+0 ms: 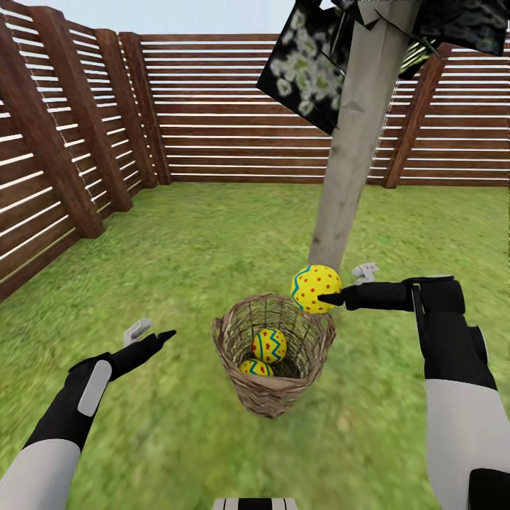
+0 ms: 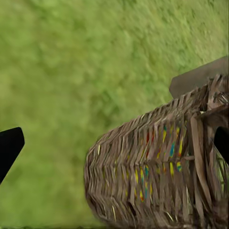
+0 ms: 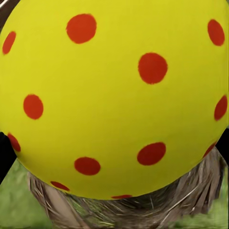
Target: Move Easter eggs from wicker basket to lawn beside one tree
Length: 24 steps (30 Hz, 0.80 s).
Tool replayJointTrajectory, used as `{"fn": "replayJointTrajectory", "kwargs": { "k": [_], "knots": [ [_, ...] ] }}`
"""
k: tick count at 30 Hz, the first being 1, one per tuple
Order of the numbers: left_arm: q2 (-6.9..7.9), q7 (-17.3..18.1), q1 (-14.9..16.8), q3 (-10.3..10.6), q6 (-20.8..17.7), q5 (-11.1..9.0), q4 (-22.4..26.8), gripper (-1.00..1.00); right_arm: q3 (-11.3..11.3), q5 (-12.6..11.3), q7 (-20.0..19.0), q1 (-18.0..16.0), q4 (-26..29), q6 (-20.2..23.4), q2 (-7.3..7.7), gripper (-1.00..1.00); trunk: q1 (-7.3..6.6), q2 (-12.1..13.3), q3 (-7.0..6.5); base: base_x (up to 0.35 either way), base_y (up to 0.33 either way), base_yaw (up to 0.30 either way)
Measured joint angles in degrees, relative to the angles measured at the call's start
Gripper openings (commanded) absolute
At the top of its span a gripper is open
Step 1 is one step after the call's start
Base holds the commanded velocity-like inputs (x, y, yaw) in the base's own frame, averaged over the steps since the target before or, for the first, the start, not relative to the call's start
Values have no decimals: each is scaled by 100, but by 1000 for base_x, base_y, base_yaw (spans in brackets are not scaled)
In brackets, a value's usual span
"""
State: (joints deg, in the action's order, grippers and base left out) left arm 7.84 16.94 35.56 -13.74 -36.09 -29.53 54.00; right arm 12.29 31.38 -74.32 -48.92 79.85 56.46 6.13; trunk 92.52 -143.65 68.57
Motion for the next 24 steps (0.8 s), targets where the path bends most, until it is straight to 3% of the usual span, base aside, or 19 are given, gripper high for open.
{"fn": "replayJointTrajectory", "kwargs": {
  "k": [3, 6, 11, 16, 20, 22, 23, 24],
  "knots": [
    [0, -7, 0, 0, 0, 0, 0, 100, 68, -35, -212, 1, 0, 1, 19, -100, 0, 0, 0, -130, -312, 0],
    [0, -9, 0, 0, 1, 1, 0, 100, 864, -380, -470, 1, 1, 14, 33, -100, -1, 0, 0, -36, -212, 0],
    [0, -2, 0, -1, 13, 1, 3, 100, 1377, -476, -492, 2, -1, 17, 40, -100, -2, 0, 0, -2, -13, 0],
    [-7, -7, 0, 9, 18, 1, 0, 100, 1401, -446, -480, 2, -50, -1, 44, -100, -2, 0, 0, 0, -195, 0],
    [-35, -2, 1, 36, 17, 9, -1, 100, 1029, -569, -494, 101, -55, 38, 180, -100, -2, 0, 0, 0, -332, 0],
    [-47, 13, 0, 44, 6, 7, -4, 100, 1305, -489, -559, 223, -60, 13, 214, -100, -1, 0, 1, 0, -335, 0],
    [-50, 40, -1, 47, 3, 4, -1, 100, 1789, -260, -351, 298, -61, -74, 246, -100, -2, 0, 0, 0, -336, 0],
    [-51, 122, -1, 45, -1, 5, 0, 100, 2001, -63, -268, 370, -62, -98, 294, -100, -2, 0, 0, 0, -336, 0]
  ]
}}
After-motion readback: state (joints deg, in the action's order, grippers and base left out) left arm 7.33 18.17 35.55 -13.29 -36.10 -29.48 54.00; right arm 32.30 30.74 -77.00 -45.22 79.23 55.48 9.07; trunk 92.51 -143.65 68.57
